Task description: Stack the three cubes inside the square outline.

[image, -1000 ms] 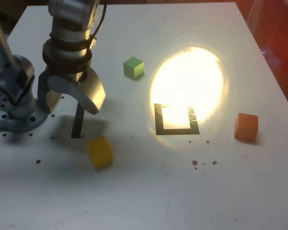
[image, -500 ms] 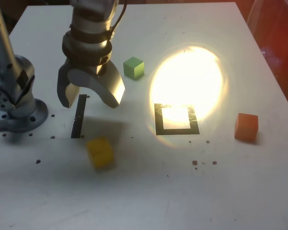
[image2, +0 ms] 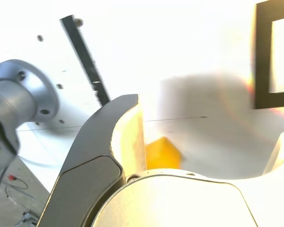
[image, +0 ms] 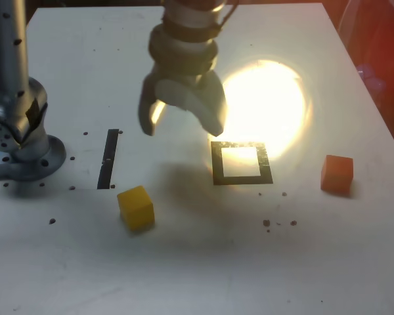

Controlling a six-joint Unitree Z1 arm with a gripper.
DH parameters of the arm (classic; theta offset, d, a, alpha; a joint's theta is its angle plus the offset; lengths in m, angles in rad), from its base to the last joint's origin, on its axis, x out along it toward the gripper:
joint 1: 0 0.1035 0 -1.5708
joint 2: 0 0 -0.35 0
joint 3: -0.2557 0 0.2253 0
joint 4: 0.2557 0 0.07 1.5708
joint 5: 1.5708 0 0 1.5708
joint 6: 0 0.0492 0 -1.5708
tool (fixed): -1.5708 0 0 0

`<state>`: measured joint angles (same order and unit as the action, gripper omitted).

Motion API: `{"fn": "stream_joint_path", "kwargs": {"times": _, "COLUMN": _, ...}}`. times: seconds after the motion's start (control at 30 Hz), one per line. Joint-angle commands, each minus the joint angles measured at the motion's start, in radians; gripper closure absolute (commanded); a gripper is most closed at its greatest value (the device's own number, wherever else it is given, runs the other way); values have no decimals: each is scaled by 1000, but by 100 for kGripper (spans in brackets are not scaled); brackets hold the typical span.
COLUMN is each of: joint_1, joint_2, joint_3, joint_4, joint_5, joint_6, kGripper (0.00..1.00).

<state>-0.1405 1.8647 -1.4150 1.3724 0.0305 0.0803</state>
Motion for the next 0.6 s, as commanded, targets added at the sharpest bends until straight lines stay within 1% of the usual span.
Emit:
{"fn": "stream_joint_path", "kwargs": {"times": 0.0, "joint_1": -13, "joint_2": 35, "joint_3": -70, "joint_4": 28, "joint_5": 4, "joint_6": 2, "kGripper": 1}}
{"fn": "stream_joint_path", "kwargs": {"times": 0.23, "joint_1": -48, "joint_2": 161, "joint_3": -301, "joint_4": 112, "joint_5": 14, "joint_6": 12, "kGripper": 1}}
{"fn": "stream_joint_path", "kwargs": {"times": 0.57, "joint_1": -55, "joint_2": 336, "joint_3": -596, "joint_4": 179, "joint_5": 17, "joint_6": 50, "kGripper": 1}}
